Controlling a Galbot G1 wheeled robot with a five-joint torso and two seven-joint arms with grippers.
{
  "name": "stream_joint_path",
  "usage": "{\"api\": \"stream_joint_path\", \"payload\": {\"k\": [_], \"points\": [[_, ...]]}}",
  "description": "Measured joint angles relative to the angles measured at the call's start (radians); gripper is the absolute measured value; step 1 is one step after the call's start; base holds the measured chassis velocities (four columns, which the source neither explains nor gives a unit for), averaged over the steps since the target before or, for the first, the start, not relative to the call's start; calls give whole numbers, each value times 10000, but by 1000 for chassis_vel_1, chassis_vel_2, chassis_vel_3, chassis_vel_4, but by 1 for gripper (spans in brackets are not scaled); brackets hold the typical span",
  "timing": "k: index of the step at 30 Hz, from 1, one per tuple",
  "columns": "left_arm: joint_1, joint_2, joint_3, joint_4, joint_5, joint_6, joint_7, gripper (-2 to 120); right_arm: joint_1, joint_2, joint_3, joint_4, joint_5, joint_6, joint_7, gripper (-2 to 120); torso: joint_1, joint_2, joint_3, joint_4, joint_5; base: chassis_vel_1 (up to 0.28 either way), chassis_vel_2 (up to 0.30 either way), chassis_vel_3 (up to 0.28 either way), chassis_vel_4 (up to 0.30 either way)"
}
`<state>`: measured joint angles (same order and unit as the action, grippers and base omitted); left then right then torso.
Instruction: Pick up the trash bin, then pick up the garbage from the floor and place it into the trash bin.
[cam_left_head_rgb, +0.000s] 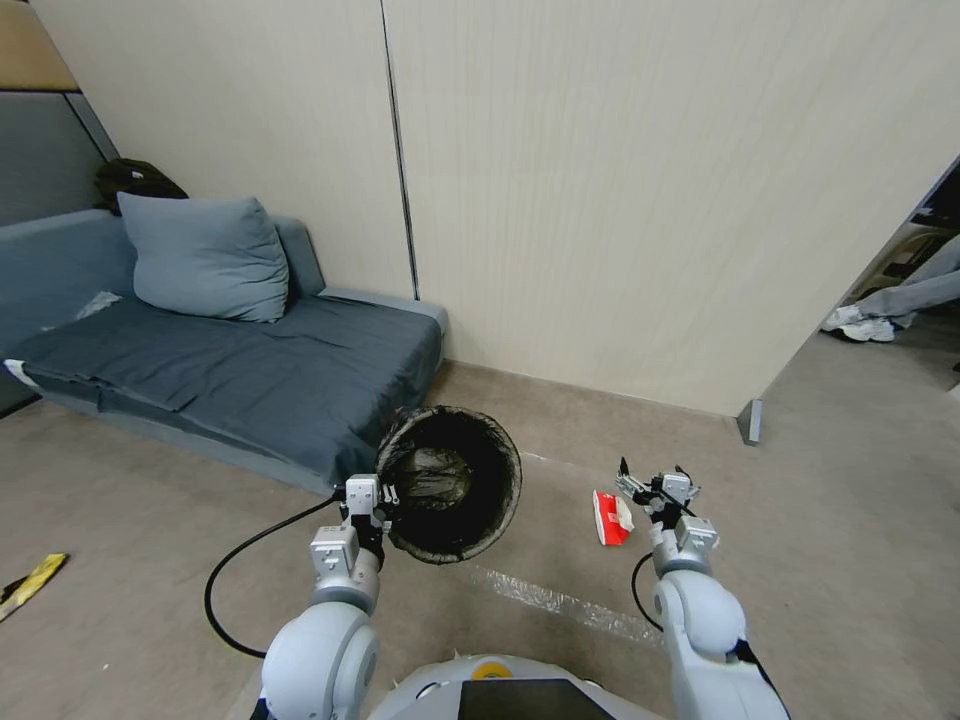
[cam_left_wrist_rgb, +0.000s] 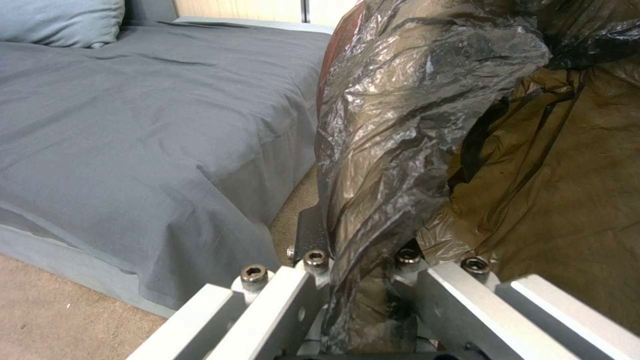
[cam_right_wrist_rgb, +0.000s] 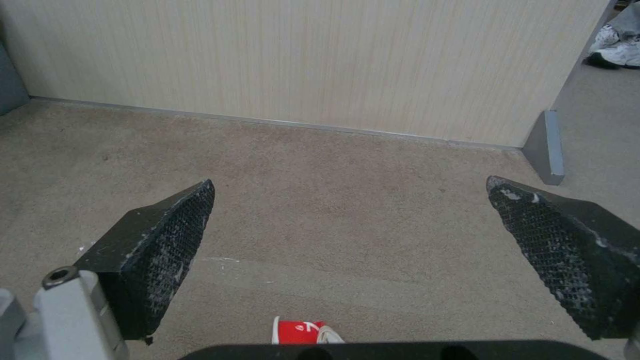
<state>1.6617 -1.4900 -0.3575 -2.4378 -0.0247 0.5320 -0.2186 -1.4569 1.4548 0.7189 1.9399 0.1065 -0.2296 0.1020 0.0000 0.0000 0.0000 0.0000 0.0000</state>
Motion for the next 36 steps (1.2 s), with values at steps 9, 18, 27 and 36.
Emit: {"api": "stream_joint_path", "payload": {"k": [9, 18, 27, 36], "points": [[33, -14, 39, -15, 52, -24, -13, 1, 526, -164, -120, -1800, 152, -12, -73, 100, 0, 0, 0, 1, 3, 0, 0, 0, 0], [42, -52, 28, -60, 105, -45, -21, 1, 676, -203, -176, -2327, 185, 39, -127, 100, 0, 0, 0, -1, -3, 0, 0, 0, 0], [21, -89, 58, -38, 155, -68, -21, 1, 664, -65, -559, -3179, -462, 555, -624, 100, 0, 0, -1, -3, 6, 0, 0, 0, 0], [31, -79, 61, -29, 175, -76, -20, 1, 858, -27, -630, -4045, -744, 904, -697, 100, 0, -1, -1, 0, 2, 0, 0, 0, 0]]}}
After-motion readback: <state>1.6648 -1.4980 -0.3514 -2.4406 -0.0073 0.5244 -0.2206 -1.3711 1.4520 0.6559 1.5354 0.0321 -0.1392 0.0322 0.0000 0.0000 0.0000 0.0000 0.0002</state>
